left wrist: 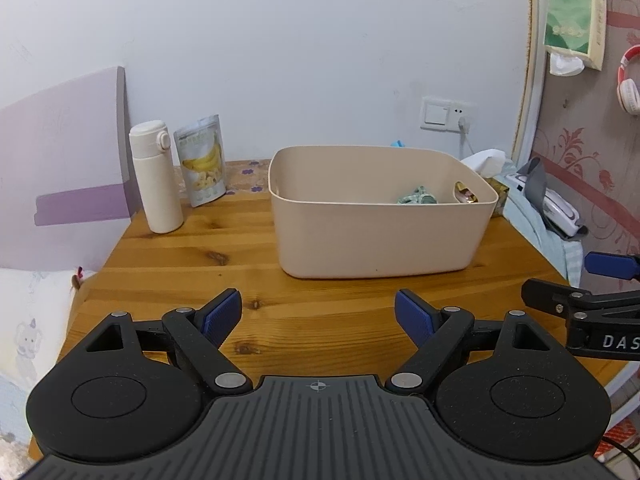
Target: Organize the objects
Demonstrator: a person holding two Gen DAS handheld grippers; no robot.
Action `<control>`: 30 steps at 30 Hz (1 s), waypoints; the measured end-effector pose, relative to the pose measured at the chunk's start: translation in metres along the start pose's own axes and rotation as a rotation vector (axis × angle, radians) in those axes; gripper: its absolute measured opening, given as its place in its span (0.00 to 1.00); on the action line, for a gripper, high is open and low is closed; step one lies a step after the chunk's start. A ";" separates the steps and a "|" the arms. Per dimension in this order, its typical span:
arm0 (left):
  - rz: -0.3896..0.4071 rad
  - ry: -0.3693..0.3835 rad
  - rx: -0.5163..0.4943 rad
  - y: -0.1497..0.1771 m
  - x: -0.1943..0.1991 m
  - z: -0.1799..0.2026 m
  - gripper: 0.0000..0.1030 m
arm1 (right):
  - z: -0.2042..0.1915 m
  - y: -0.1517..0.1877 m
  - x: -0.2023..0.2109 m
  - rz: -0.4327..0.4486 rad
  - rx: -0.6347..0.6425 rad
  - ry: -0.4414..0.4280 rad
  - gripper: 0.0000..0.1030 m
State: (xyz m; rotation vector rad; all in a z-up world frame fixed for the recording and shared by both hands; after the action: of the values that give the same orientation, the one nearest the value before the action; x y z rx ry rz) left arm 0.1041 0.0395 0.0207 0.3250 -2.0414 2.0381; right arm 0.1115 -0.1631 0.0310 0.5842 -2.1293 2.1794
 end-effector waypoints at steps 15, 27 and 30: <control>-0.012 0.028 0.011 0.012 0.014 0.008 0.83 | 0.001 0.010 0.017 0.001 -0.010 -0.002 0.95; -0.008 0.040 0.004 0.013 0.025 0.011 0.83 | 0.001 0.015 0.025 -0.004 -0.023 -0.009 0.96; -0.008 0.043 0.008 0.013 0.026 0.009 0.83 | 0.000 0.015 0.025 -0.009 -0.021 -0.008 0.96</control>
State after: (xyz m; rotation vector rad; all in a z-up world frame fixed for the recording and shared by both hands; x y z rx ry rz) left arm 0.0749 0.0304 0.0165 0.2872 -2.0045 2.0310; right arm 0.0838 -0.1698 0.0235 0.6010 -2.1466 2.1504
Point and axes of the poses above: each gripper's, at about its wrist camera, not at the fingertips, and x roughly against the way its jaws point, z to its right, y to its underside, the point moved 7 cm from there along -x, roughly the way its jaws point, and after that the axes turned 13 degrees about z, right-handed, at the moved point
